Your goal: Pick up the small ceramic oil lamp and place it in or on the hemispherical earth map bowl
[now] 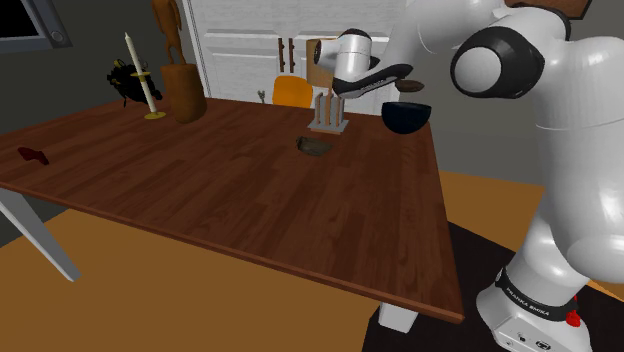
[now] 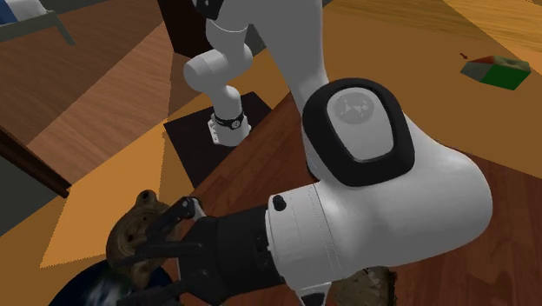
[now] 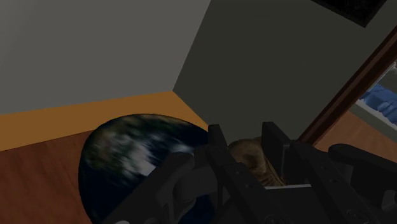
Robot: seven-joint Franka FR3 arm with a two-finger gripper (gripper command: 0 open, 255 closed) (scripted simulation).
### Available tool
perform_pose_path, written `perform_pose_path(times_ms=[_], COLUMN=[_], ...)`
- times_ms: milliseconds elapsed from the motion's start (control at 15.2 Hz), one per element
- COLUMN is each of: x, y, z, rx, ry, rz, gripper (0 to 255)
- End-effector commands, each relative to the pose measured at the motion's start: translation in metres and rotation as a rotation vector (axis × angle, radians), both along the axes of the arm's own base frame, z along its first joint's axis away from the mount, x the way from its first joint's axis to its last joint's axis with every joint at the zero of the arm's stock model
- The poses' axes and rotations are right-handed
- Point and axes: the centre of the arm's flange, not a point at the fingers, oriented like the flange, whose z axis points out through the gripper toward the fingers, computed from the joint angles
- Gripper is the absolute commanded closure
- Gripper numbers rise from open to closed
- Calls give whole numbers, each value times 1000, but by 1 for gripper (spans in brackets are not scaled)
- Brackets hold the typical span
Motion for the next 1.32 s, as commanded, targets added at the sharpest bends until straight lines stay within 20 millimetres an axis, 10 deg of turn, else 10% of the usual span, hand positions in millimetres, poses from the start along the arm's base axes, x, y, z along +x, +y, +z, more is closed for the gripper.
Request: perform_pose_path(times_ms=[0, 462, 1254], x=[3, 27, 27], y=[-13, -108, -108], z=[6, 24, -39], rx=[0, 0, 0], ry=[0, 0, 0], rz=[0, 0, 0], gripper=[255, 255, 255])
